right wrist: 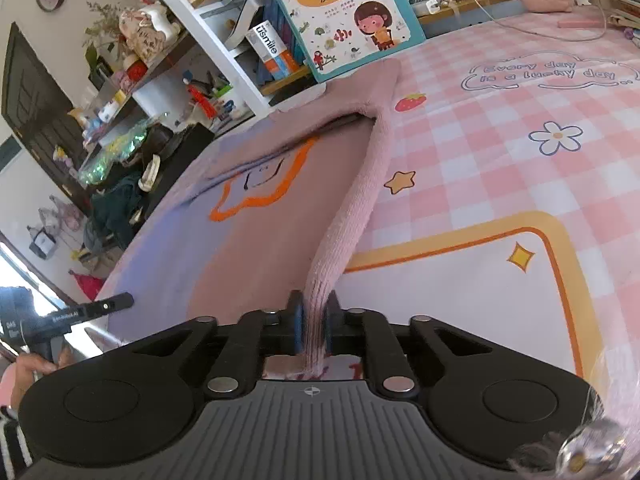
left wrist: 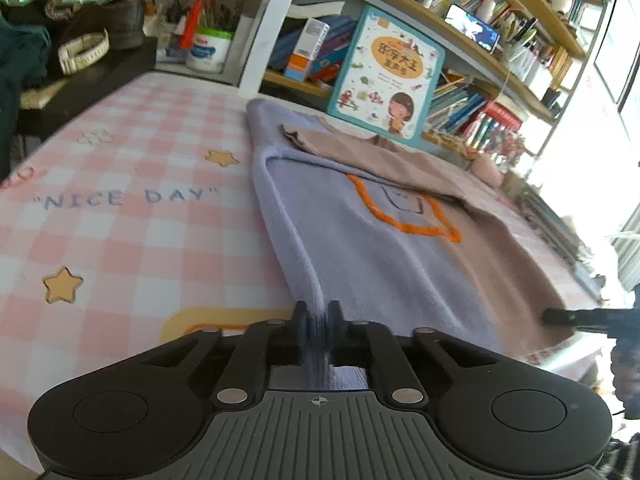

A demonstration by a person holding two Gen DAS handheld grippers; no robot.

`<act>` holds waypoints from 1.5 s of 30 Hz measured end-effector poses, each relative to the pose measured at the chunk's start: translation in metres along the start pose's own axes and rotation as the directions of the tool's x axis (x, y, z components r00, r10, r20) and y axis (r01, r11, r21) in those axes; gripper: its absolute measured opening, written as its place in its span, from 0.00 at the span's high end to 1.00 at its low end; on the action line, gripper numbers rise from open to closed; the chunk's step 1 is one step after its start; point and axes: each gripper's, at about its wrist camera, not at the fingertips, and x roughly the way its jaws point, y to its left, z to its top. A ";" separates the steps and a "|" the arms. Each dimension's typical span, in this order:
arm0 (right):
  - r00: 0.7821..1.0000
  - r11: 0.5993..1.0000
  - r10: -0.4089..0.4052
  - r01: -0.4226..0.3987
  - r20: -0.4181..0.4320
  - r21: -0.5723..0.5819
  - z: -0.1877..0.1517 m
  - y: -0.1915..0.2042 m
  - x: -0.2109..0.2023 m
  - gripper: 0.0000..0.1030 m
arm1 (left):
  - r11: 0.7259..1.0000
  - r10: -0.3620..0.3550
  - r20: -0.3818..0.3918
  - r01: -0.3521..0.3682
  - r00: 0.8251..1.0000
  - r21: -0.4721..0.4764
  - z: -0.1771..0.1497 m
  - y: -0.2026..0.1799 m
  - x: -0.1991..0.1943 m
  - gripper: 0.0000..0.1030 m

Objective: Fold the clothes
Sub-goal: 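Lift both sweater side edges with both tools and fold them toward the collar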

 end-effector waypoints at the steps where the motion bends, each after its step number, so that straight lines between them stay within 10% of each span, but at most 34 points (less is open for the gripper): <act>1: 1.000 1.000 0.007 -0.007 -0.004 0.004 -0.001 -0.001 -0.002 0.93 | 1.000 -0.021 -0.003 0.021 1.000 -0.023 0.000 0.004 -0.001 0.95; 8: 0.992 0.987 0.125 -0.125 0.000 0.105 -0.009 -0.010 -0.024 0.93 | 0.977 -0.155 0.020 0.156 0.988 -0.146 -0.008 0.019 -0.019 0.96; 16: 0.932 0.911 0.325 -0.354 0.157 0.212 0.027 -0.011 -0.029 0.94 | 0.907 -0.316 0.195 0.356 0.929 -0.224 0.021 0.020 -0.022 0.96; 29: 0.901 0.904 0.283 -0.365 0.328 0.222 0.129 -0.011 0.004 0.94 | 0.927 -0.212 0.363 0.304 0.907 -0.219 0.109 0.014 0.019 0.96; 45: 0.928 0.914 0.209 -0.298 0.309 0.275 0.204 -0.045 0.081 0.94 | 0.965 -0.110 0.293 0.172 0.950 -0.196 0.169 0.025 0.093 0.95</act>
